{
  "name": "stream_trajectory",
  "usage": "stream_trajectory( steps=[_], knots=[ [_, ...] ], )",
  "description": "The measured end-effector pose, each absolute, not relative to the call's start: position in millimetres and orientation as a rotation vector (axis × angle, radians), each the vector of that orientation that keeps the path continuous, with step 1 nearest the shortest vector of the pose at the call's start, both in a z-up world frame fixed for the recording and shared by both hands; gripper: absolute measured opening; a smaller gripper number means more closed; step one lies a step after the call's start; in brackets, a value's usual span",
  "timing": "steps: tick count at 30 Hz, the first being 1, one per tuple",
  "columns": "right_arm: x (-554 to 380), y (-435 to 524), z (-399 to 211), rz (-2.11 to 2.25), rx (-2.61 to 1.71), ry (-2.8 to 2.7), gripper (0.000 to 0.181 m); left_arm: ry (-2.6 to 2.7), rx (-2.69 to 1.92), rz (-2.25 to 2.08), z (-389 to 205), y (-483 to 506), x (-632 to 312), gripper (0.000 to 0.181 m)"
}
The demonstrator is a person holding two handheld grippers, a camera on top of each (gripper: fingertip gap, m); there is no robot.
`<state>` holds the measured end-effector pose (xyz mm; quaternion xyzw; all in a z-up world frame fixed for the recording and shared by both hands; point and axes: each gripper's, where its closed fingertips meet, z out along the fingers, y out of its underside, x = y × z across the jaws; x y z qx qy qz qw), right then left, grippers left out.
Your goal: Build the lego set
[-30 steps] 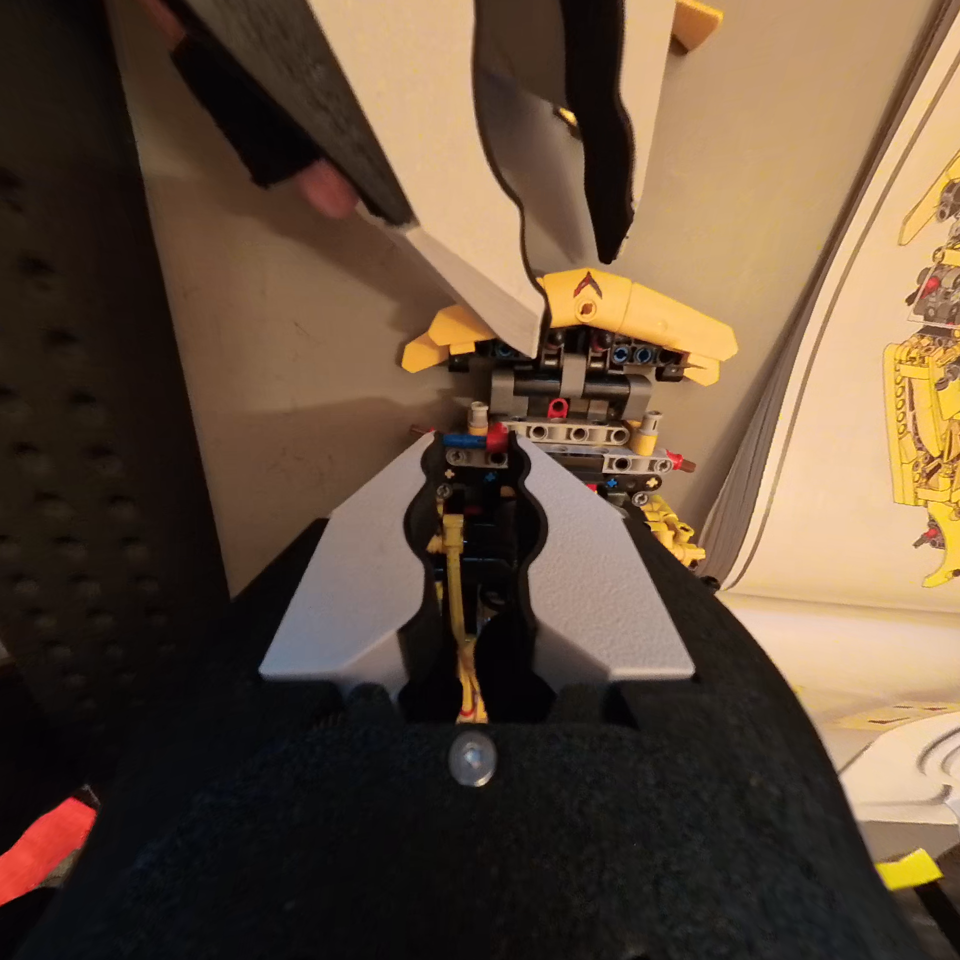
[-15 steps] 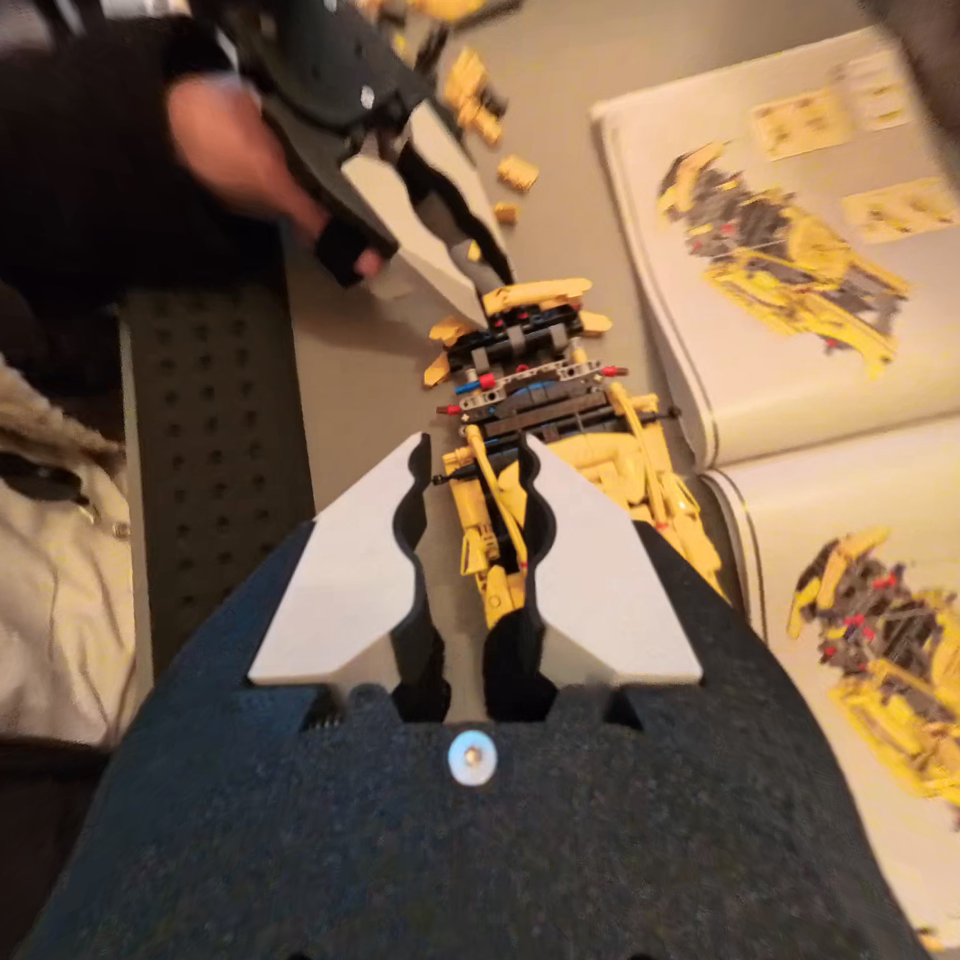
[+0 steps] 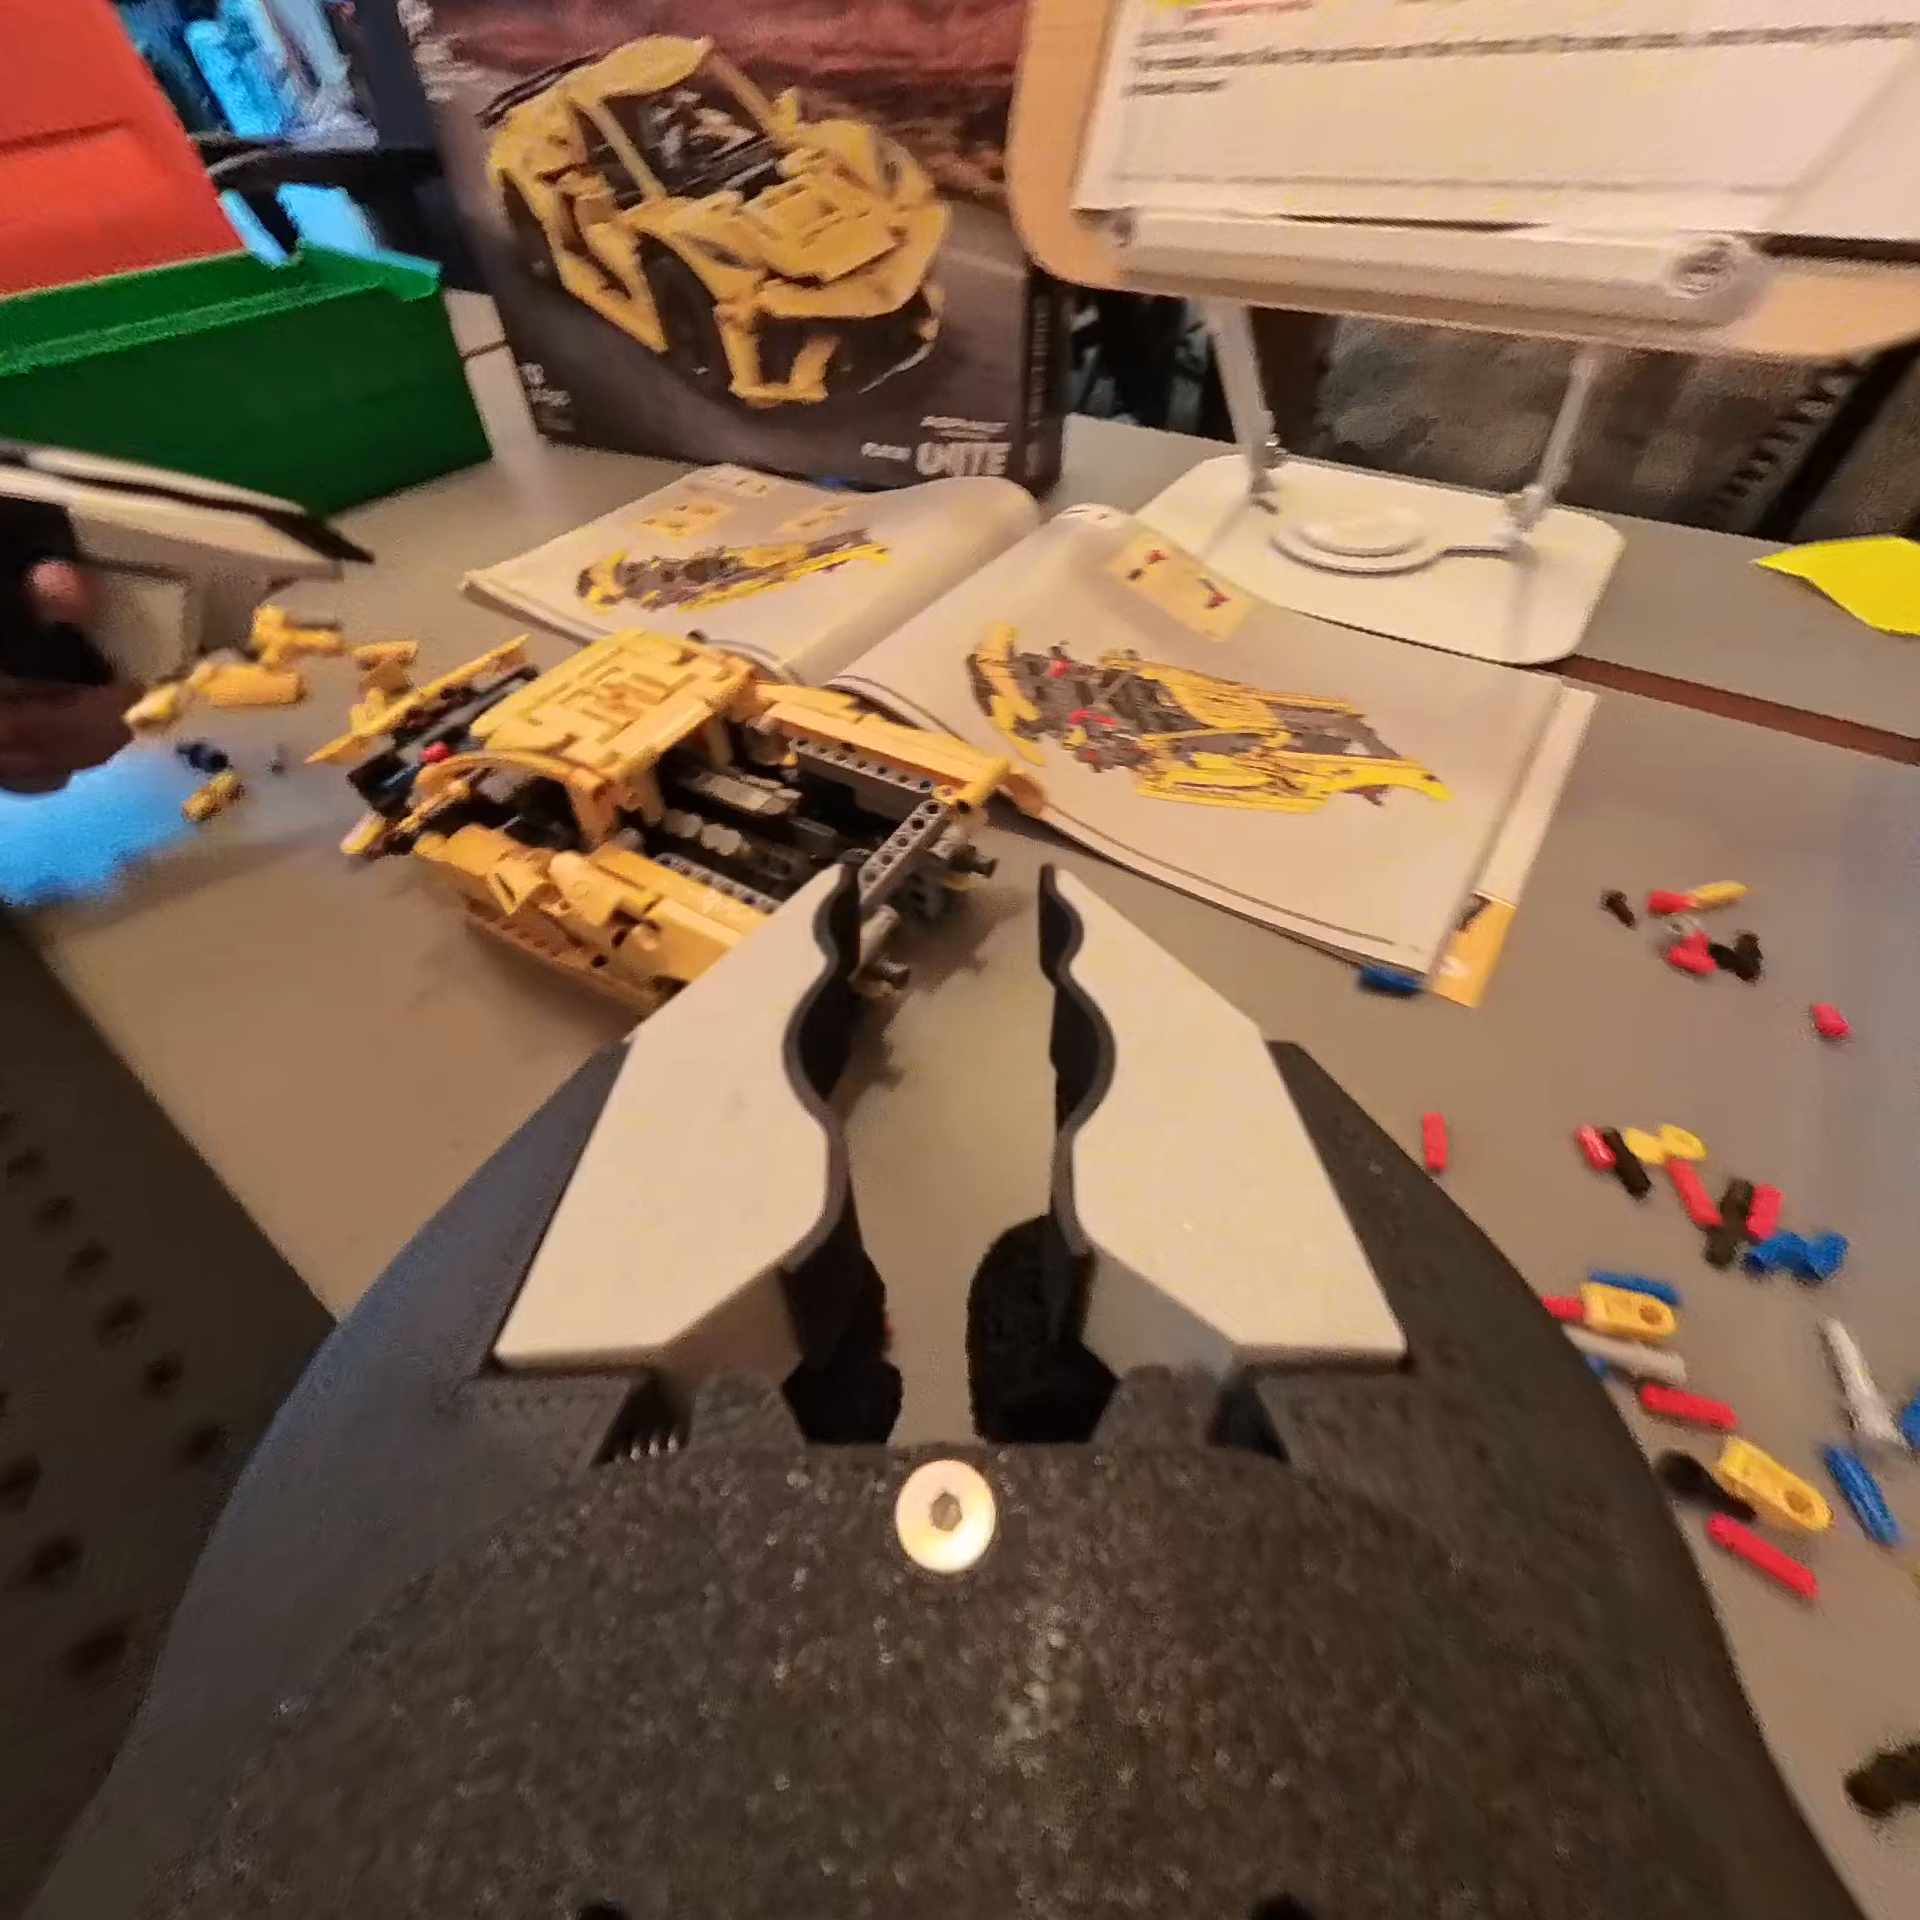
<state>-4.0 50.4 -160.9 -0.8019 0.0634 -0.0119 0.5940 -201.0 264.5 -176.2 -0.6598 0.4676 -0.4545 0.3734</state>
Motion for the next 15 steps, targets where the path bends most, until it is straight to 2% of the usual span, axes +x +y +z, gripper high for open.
stream_trajectory(
  steps=[15],
  knots=[
    [11.7,53.5,-182.8,0.123,-1.900,0.301,0.033,1.181,-1.585,-1.061,-161.6,282.5,-195.3,0.034]
  ],
)
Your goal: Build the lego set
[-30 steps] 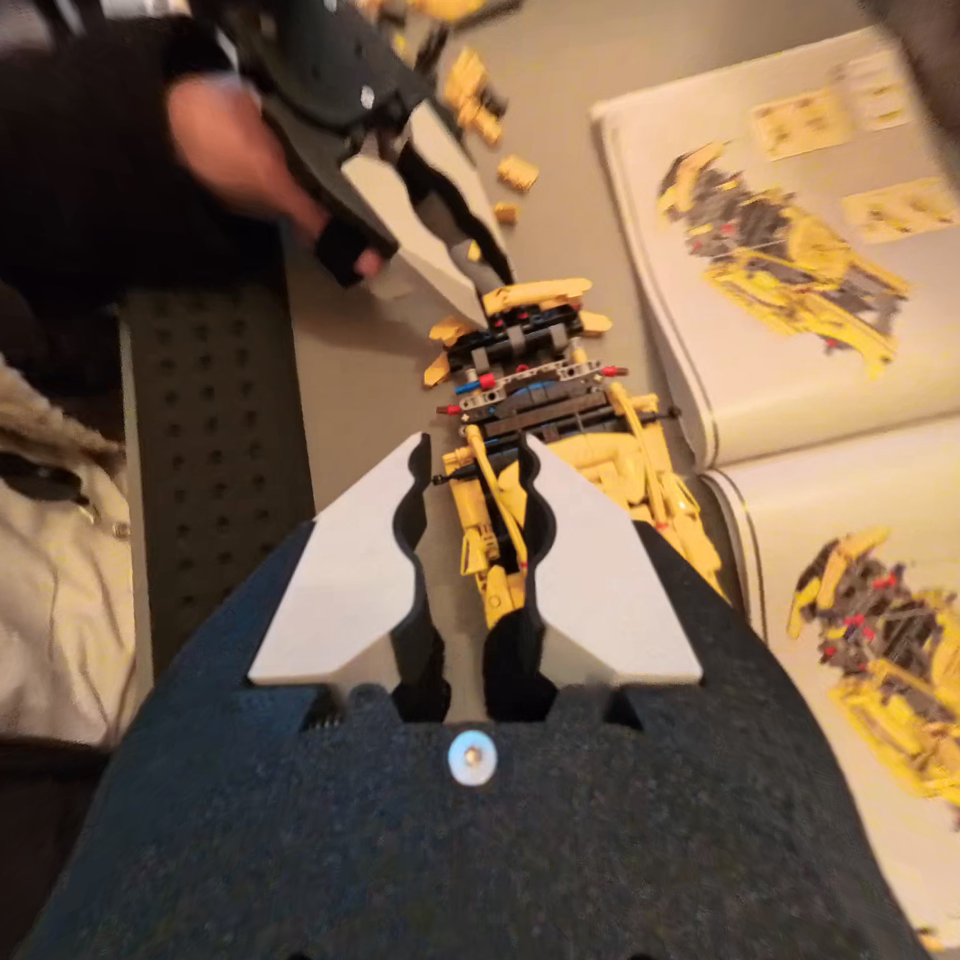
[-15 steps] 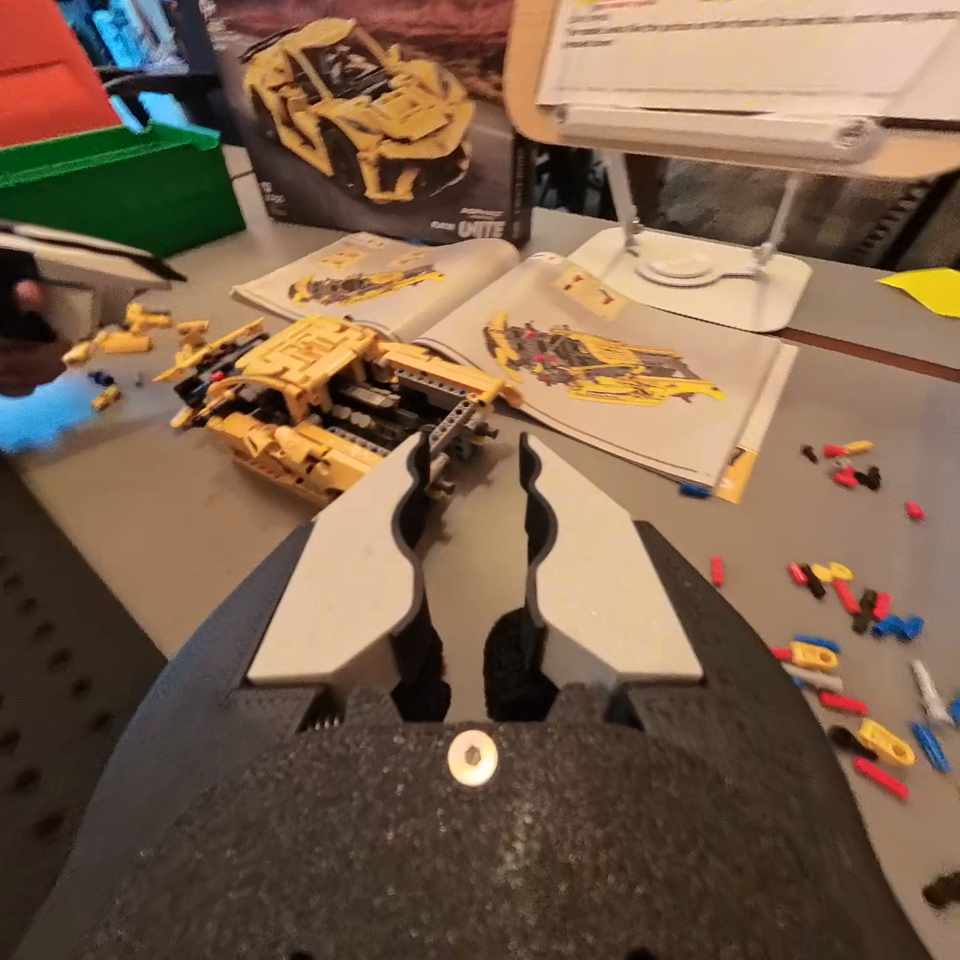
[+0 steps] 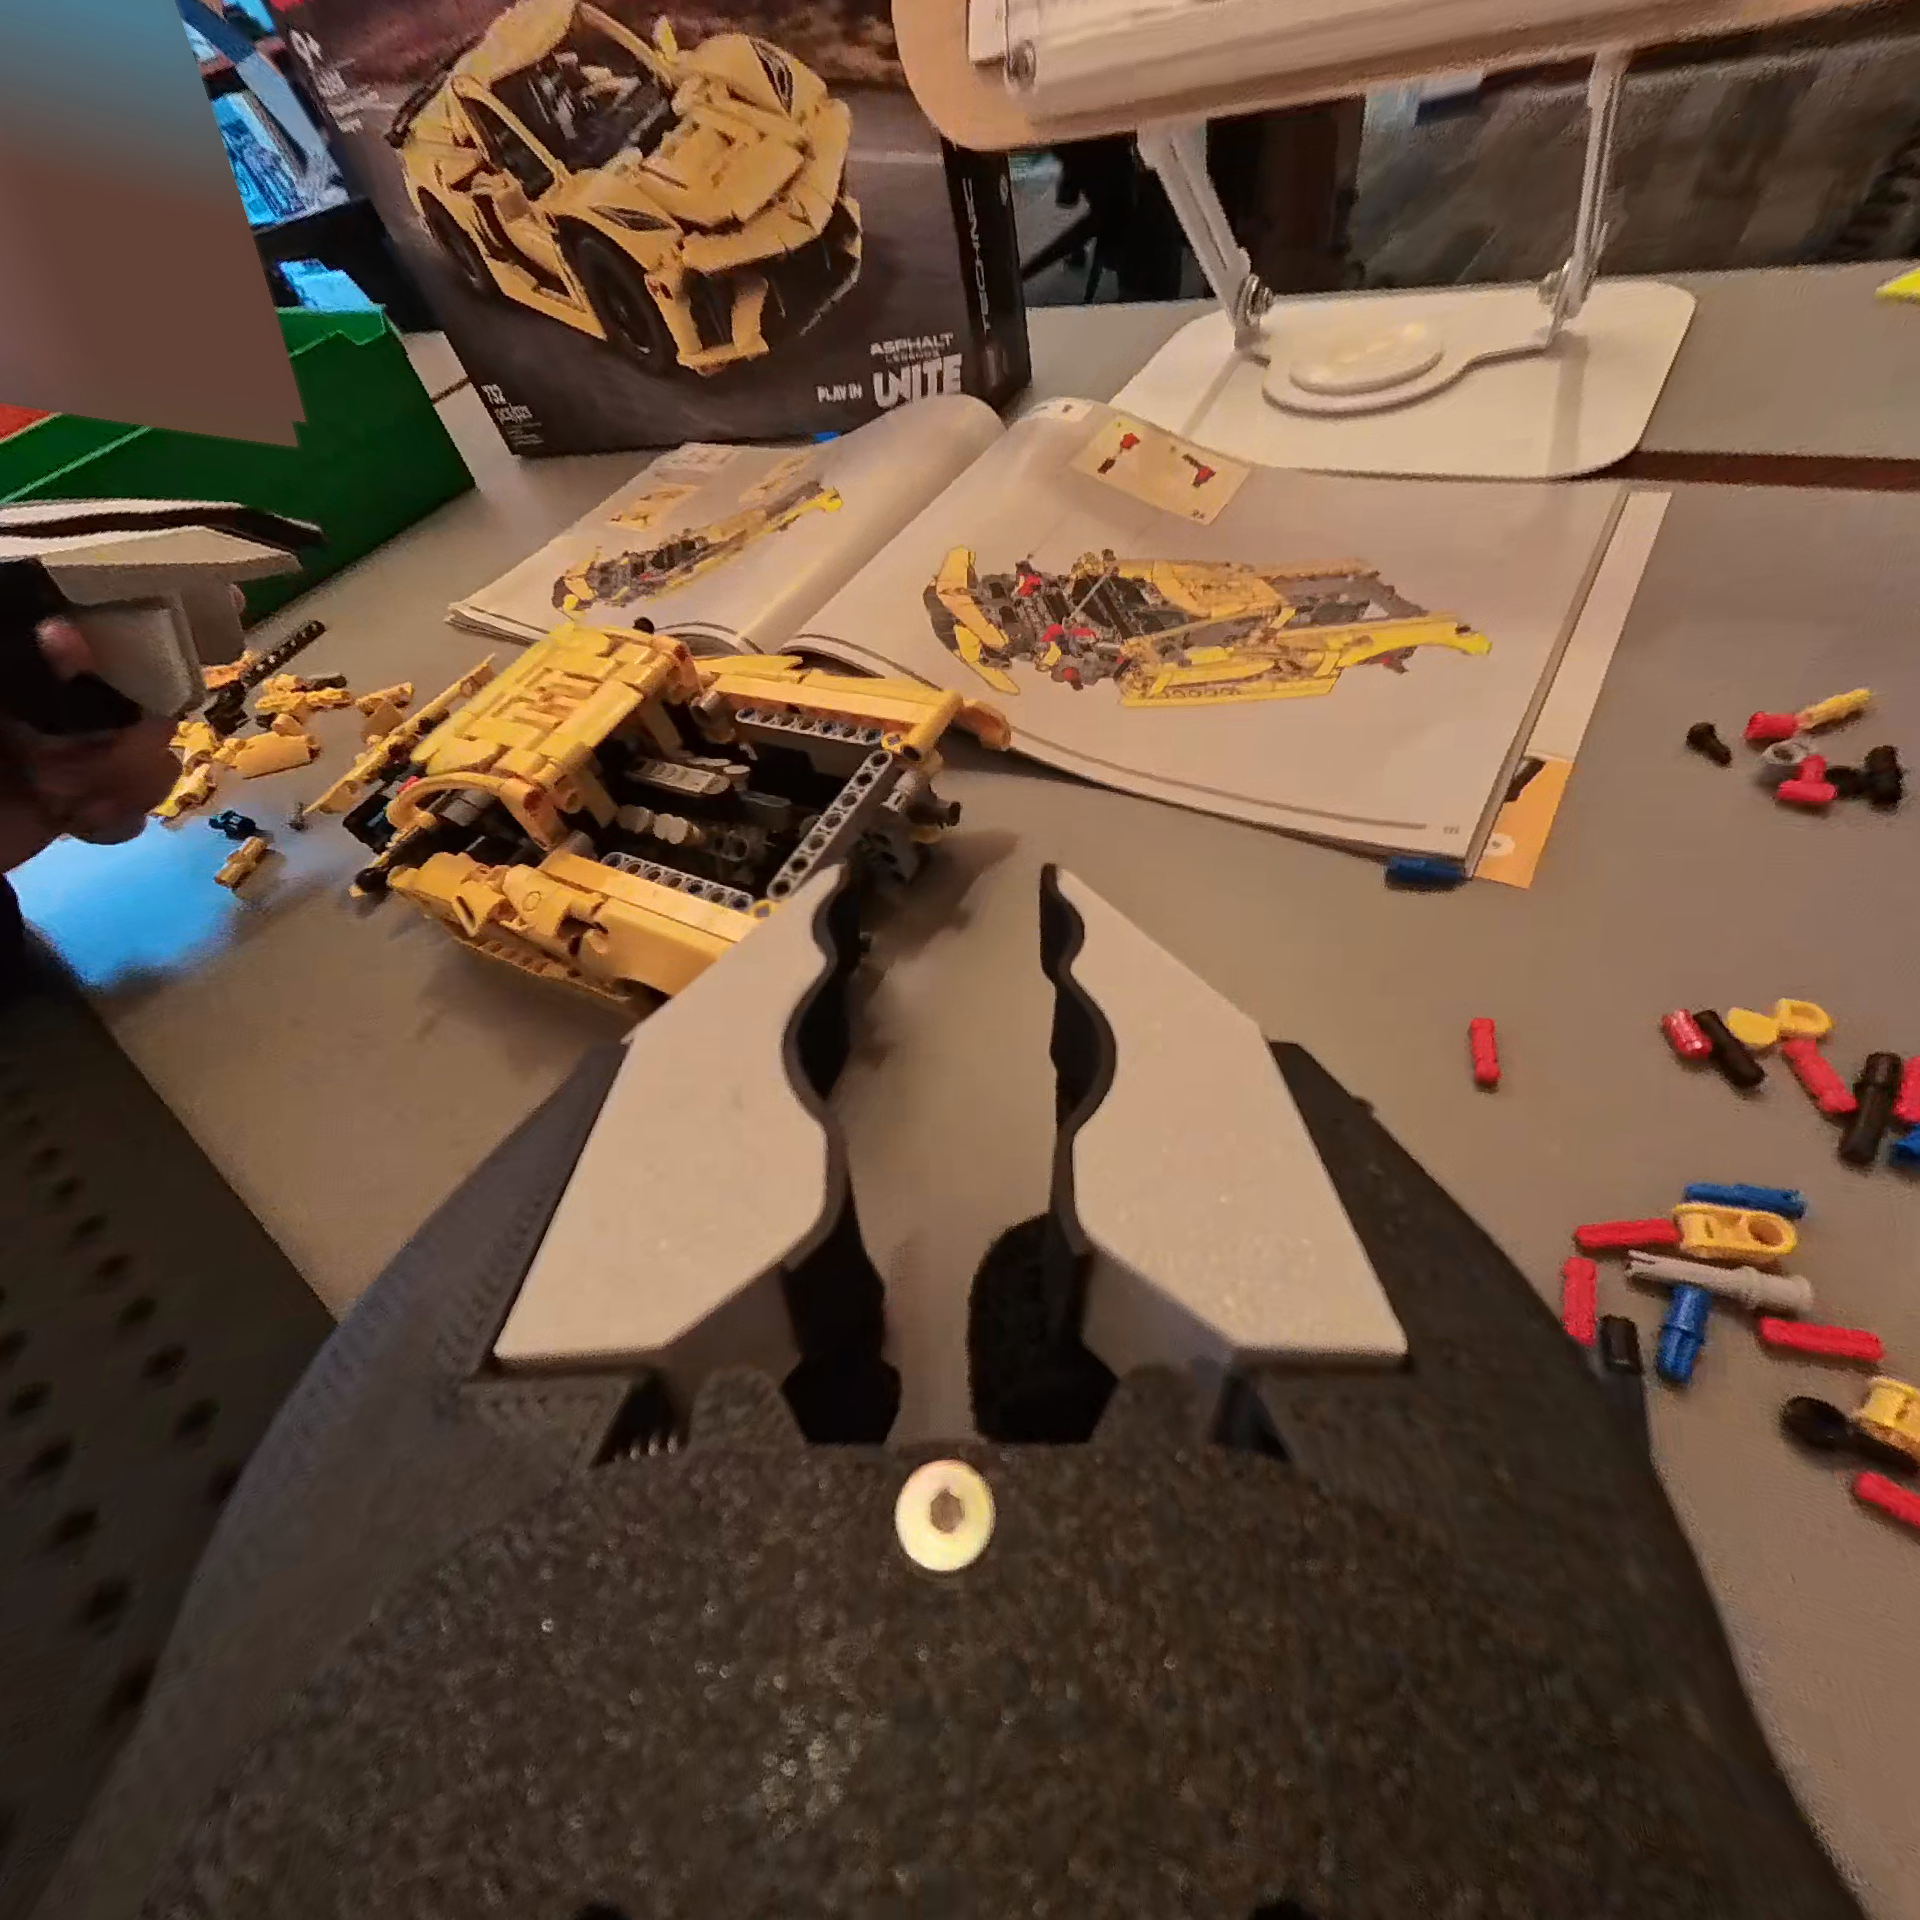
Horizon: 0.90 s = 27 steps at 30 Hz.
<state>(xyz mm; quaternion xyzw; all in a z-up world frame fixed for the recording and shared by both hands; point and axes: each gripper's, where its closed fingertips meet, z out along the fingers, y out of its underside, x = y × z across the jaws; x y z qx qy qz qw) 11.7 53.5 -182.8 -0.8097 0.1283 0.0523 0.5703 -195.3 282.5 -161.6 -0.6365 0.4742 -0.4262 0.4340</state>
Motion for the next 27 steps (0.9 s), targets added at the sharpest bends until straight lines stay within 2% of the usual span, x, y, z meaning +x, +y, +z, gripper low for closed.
stream_trajectory(
  steps=[17,21,24,25,27],
  knots=[
    [10.0,57.0,-184.3,0.131,-1.909,0.281,0.032,1.233,-1.584,-1.027,-169.1,279.8,-189.5,0.031],
    [27.3,43.9,-168.4,0.015,-1.856,0.251,0.033,1.241,-1.572,-1.018,-166.7,277.5,-190.3,0.031],
    [33.5,19.3,-152.1,0.022,-1.901,0.162,0.020,1.236,-1.541,-1.024,-160.7,274.1,-191.5,0.031],
    [21.8,11.8,-156.9,0.093,-1.984,0.068,0.021,1.236,-1.535,-1.030,-159.1,272.7,-191.7,0.030],
    [-7.6,-14.8,-188.5,0.274,-2.251,-0.097,0.038,1.237,-1.528,-1.036,-158.1,270.5,-192.0,0.030]
  ],
)
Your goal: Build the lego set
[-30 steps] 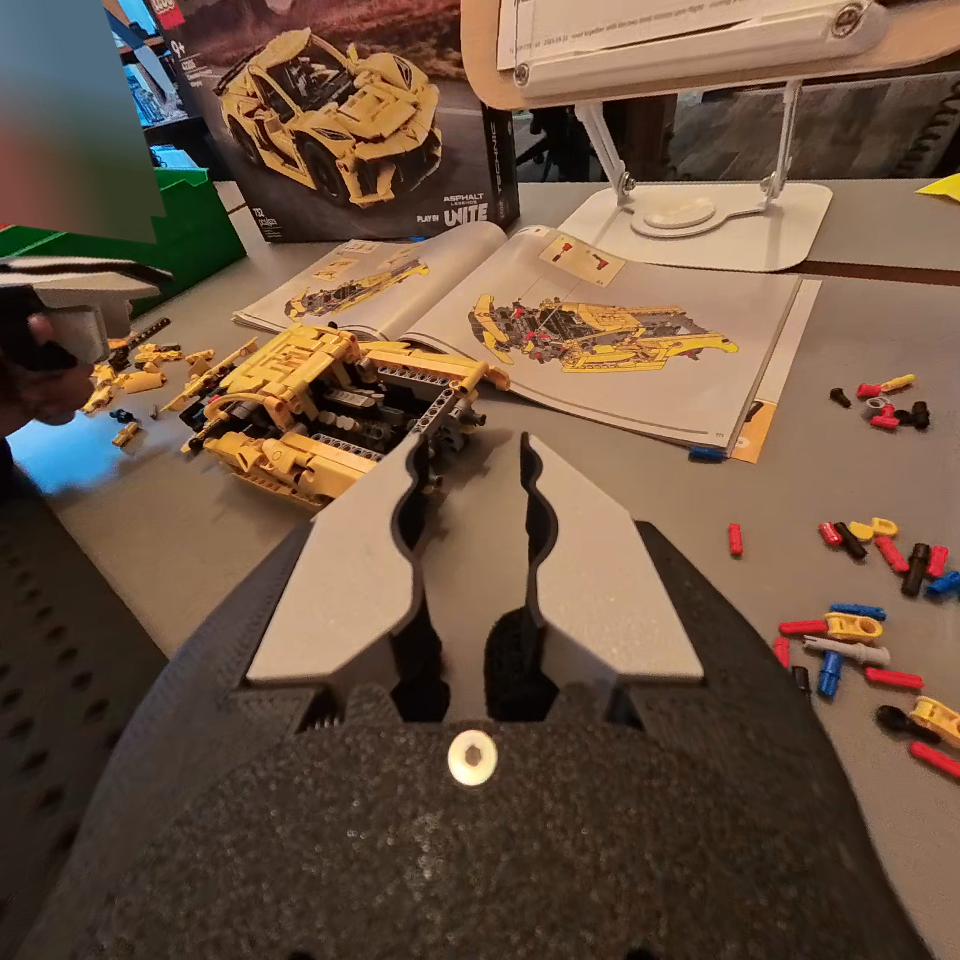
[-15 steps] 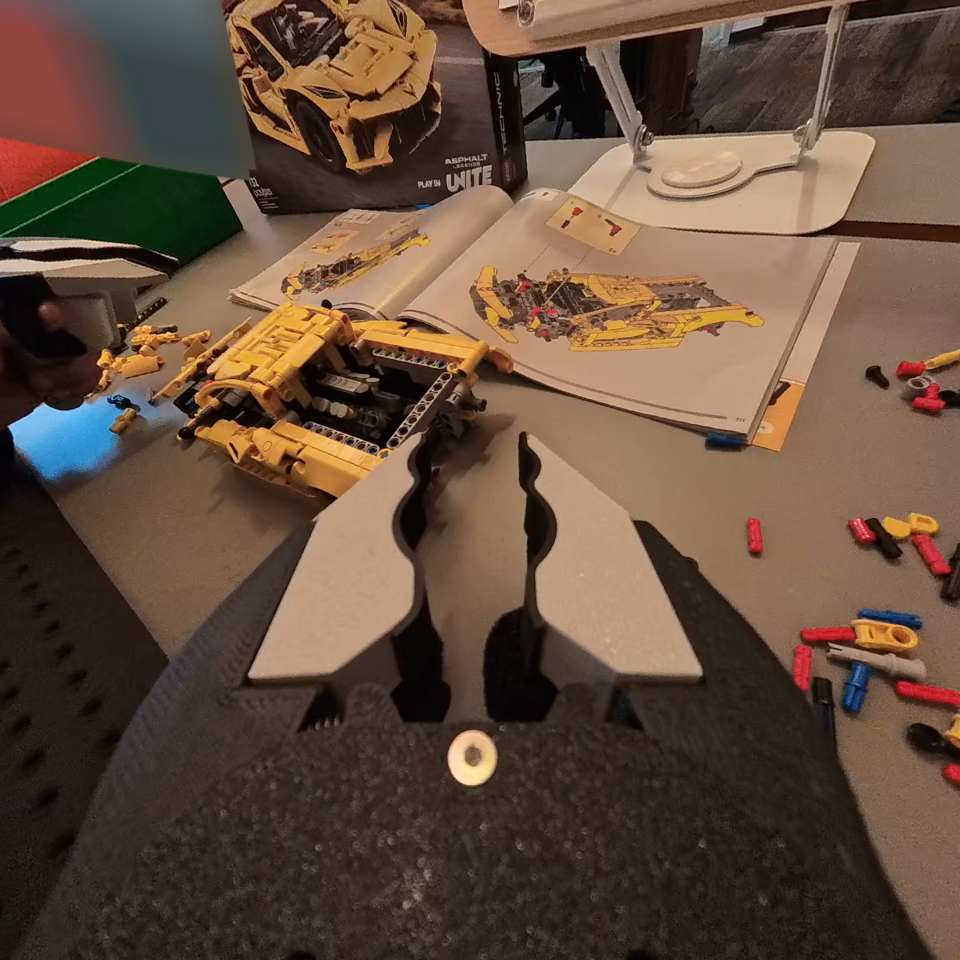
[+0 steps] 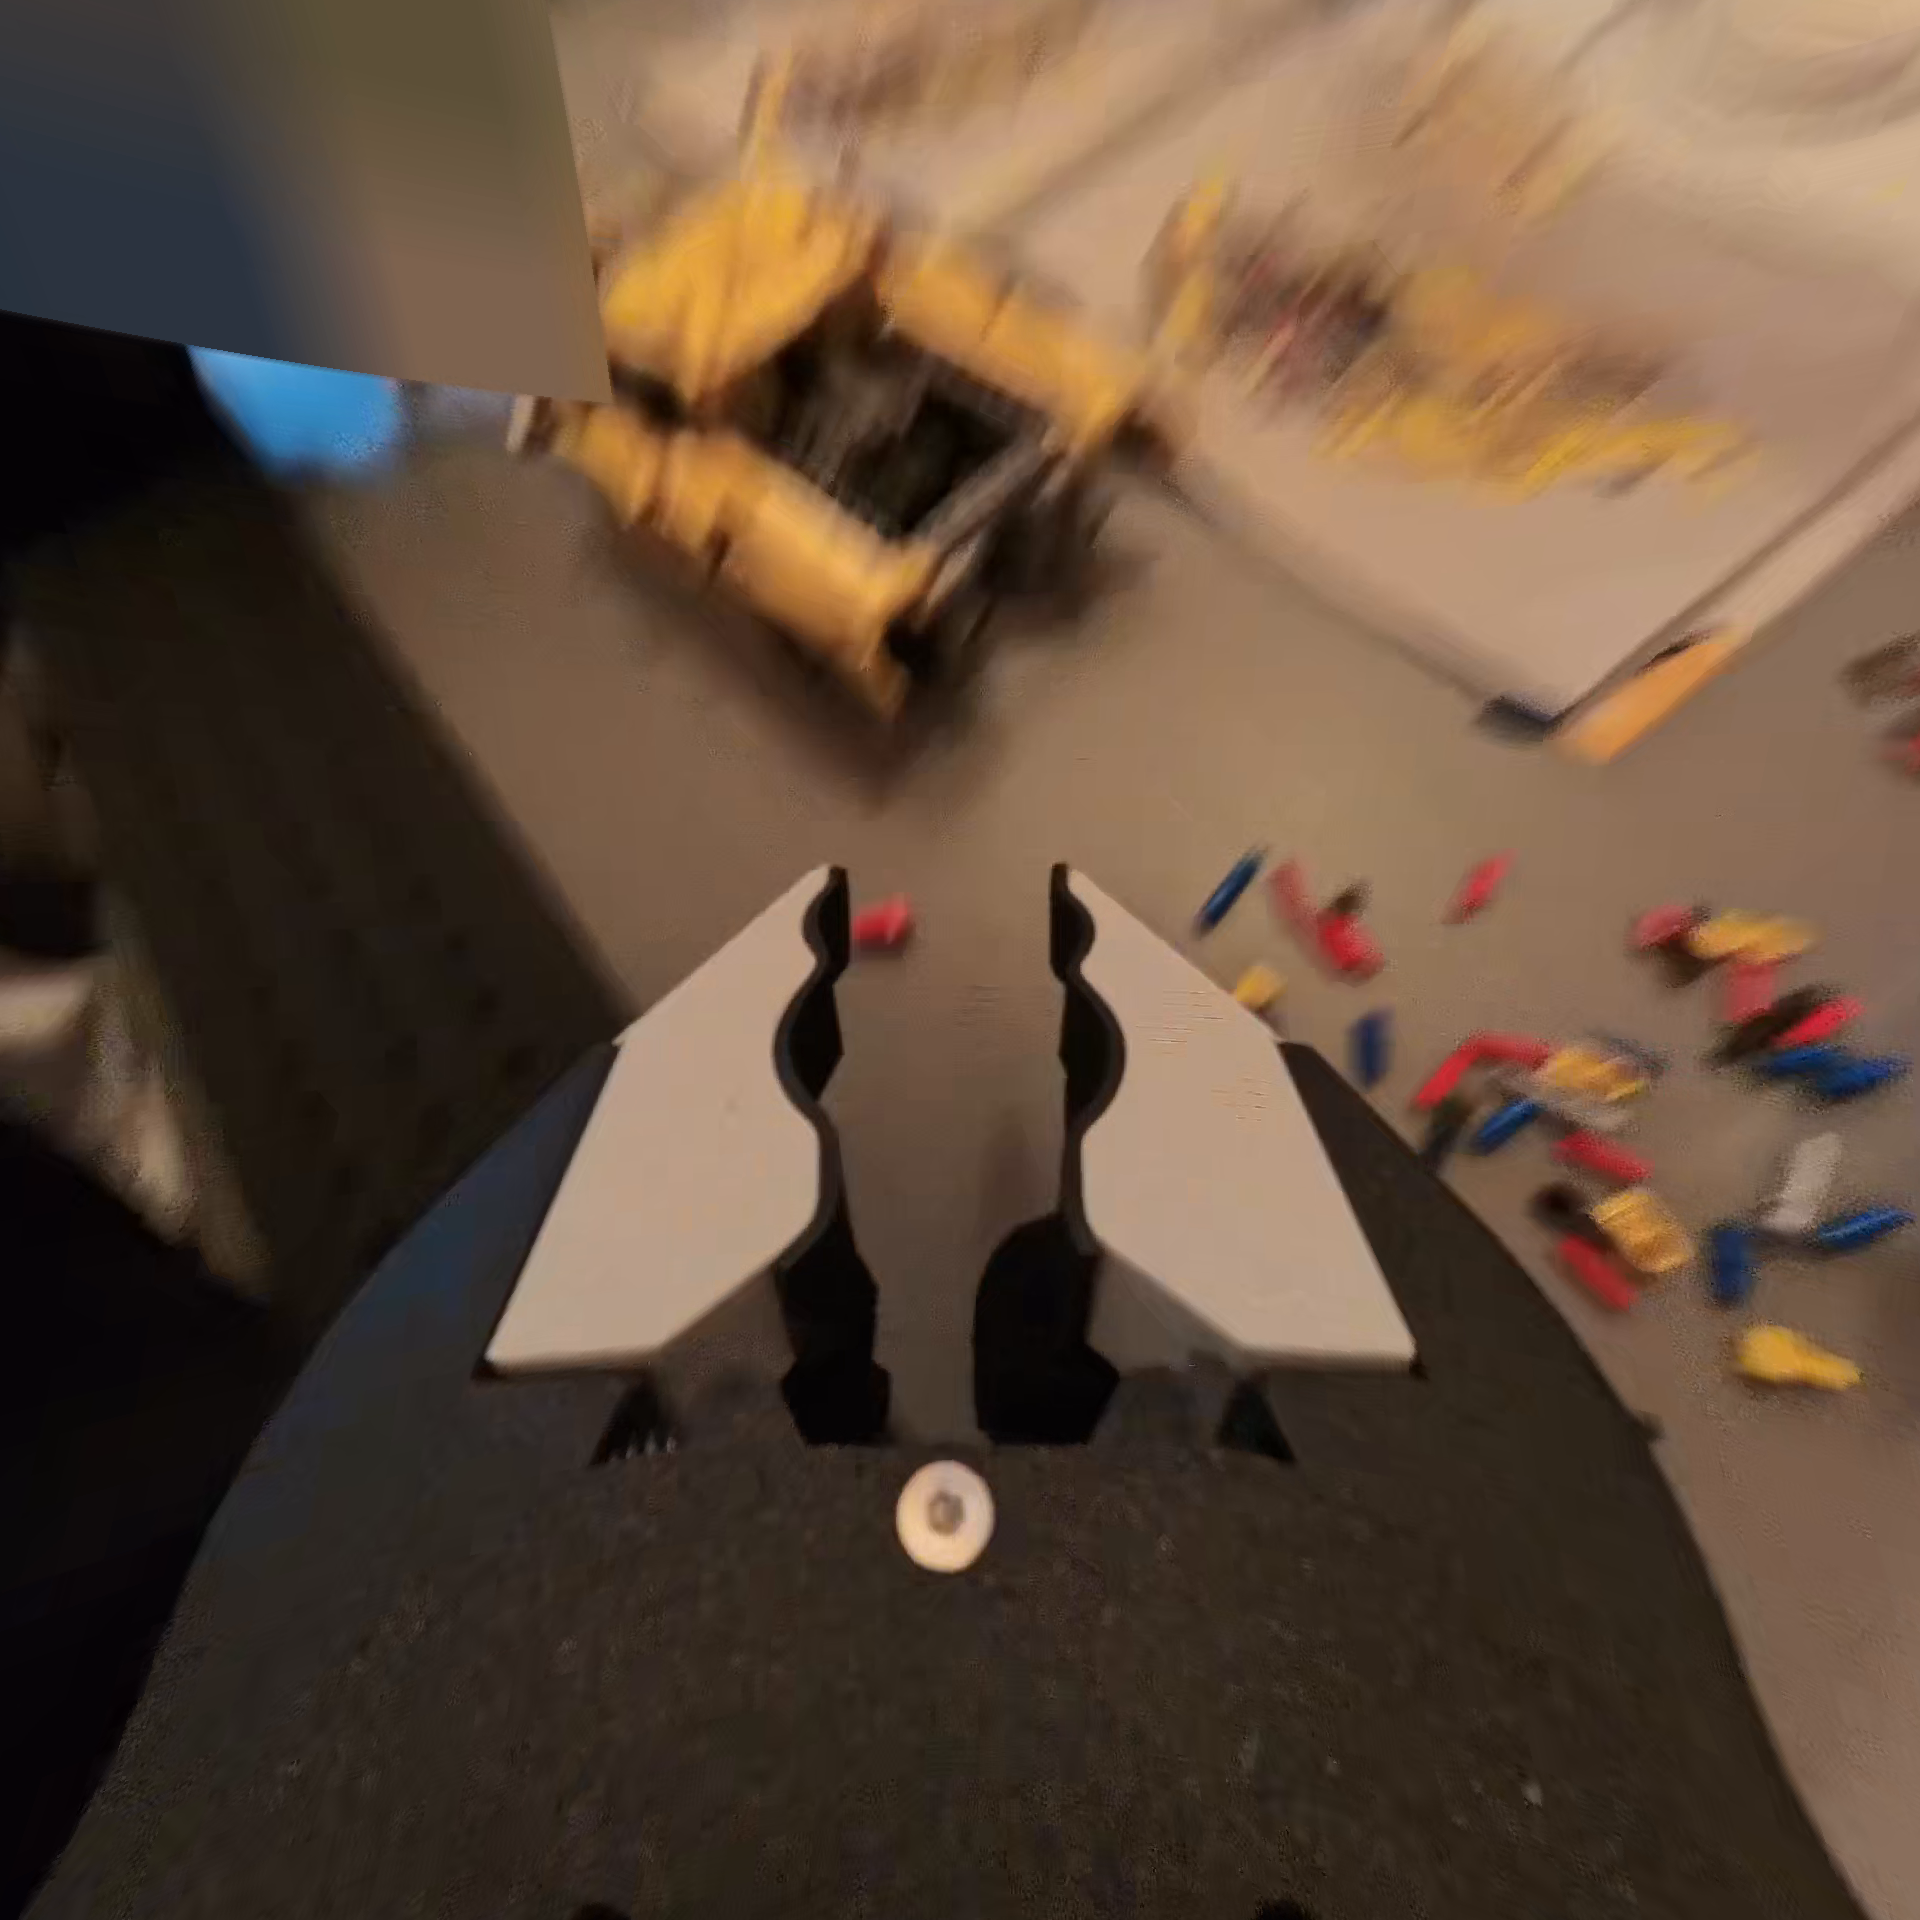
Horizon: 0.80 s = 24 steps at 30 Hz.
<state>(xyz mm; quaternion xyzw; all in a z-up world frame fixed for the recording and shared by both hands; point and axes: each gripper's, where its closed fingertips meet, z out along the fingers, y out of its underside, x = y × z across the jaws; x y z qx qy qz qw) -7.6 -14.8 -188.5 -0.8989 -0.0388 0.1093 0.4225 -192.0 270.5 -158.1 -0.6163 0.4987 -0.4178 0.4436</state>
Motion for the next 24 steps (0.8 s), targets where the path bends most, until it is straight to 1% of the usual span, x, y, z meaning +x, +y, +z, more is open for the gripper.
stream_trajectory(
  steps=[2,6,8,11,16,18,19,22,24],
  knots=[
    [-19.2,-35.5,-215.0,0.296,-2.421,-0.203,0.032,1.246,-1.529,-1.041,-159.2,268.0,-191.8,0.030],
    [-38.9,-21.8,-231.7,0.355,-2.395,-0.264,0.031,1.257,-1.520,-1.034,-160.2,263.7,-192.8,0.030],
    [-39.4,-20.0,-241.3,0.301,-2.434,-0.303,0.032,1.259,-1.518,-1.033,-160.9,261.5,-194.2,0.029],
    [-32.7,-14.2,-245.7,0.168,-2.434,-0.326,0.029,1.266,-1.516,-1.038,-161.9,258.3,-195.2,0.029],
    [-41.3,-6.5,-248.9,0.160,-2.420,-0.359,0.029,1.291,-1.526,-1.061,-165.1,251.8,-194.5,0.029],
    [-40.7,-4.7,-252.5,0.136,-2.421,-0.367,0.024,1.296,-1.532,-1.089,-165.7,248.2,-194.0,0.029],
    [-38.2,-3.4,-252.4,0.106,-2.406,-0.371,0.016,1.294,-1.538,-1.144,-164.7,242.6,-192.5,0.029],
    [-42.9,-2.2,-247.8,0.096,-2.376,-0.416,0.014,1.323,-1.546,-1.501,-146.8,198.9,-185.5,0.029],
    [-53.3,7.9,-228.9,0.084,-2.288,-0.446,0.014,1.286,-1.464,-1.649,-121.9,175.4,-182.0,0.028]
  ],
)
